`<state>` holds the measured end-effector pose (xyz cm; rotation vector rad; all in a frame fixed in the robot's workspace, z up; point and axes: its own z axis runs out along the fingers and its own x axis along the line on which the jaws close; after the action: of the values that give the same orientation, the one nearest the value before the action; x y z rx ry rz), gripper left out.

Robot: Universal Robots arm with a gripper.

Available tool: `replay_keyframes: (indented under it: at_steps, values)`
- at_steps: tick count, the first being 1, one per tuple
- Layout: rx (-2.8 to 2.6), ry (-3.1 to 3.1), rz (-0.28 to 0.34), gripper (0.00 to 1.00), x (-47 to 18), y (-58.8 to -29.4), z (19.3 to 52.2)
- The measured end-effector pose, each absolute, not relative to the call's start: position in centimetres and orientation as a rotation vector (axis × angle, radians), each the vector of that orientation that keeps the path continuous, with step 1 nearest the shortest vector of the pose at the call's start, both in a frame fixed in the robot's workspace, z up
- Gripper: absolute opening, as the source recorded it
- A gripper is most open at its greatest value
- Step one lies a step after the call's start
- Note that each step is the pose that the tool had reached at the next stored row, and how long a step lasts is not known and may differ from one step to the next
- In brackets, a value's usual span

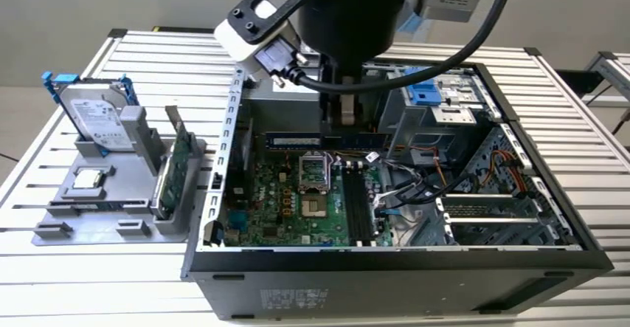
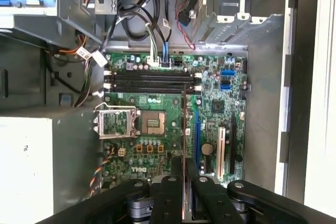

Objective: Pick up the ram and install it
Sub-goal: 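Pick up the ram and move it above insertion slot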

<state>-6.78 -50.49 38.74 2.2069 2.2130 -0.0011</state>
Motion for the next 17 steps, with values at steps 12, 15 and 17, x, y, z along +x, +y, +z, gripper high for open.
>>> replay_keyframes:
  at_steps: [12,15,17]
  values:
    - [2.207,2.213,-0.001,0.0,-4.0,-50.5,38.7]
    - [2.207,2.213,-0.001,0.0,-3.3,-50.5,38.7]
    - [2.207,2.213,-0.002,0.0,-2.9,-50.4,38.7]
